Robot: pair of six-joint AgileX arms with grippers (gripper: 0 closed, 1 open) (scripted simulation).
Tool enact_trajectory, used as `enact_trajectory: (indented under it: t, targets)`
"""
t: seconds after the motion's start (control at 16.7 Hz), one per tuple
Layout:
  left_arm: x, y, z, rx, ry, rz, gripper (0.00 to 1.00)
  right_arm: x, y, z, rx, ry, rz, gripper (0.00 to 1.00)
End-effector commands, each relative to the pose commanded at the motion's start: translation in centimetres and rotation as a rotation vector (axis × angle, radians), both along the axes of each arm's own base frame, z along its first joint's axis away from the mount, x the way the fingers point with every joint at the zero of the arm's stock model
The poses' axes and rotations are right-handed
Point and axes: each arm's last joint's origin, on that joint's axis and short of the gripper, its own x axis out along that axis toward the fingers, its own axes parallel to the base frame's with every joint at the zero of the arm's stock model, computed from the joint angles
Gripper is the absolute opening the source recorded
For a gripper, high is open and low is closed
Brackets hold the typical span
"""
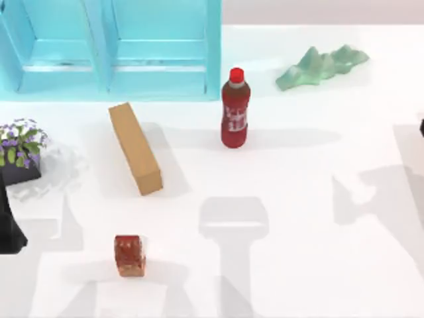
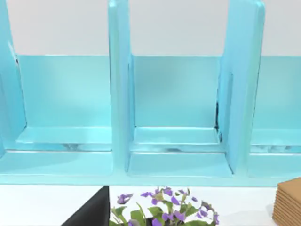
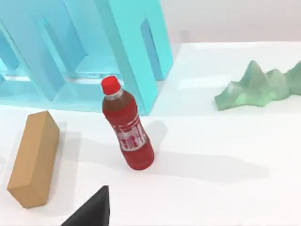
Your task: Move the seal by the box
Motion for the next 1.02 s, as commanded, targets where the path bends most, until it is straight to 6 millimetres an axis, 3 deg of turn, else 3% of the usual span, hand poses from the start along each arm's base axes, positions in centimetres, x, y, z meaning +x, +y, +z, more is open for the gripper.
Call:
enact_trajectory:
  t: [0.24,0.36,0.48,0.72,1.02]
  targets:
    - [0.0,0.0,0.0,0.0,0.0,0.0,1.0,3.9,5.8,8.0,0.045,0.247,0.157,1.0]
    - [0.0,0.0,0.0,0.0,0.0,0.0,1.0,6.2,9.9,10.5,0.04,0.389,0.208,1.0]
    - [0.0,0.0,0.0,0.0,0.0,0.0,1.0,8.2,14.7,11.4,0.014,0.538,0.237,1.0]
    - [0.0,0.0,0.0,0.0,0.0,0.0,1.0,10.3,24.2,9.2,-0.098,0.816,0.223,1.0]
    - [0.0,0.0,0.0,0.0,0.0,0.0,1.0,10.2,33.2,2.8,-0.266,1.036,0.101,1.0]
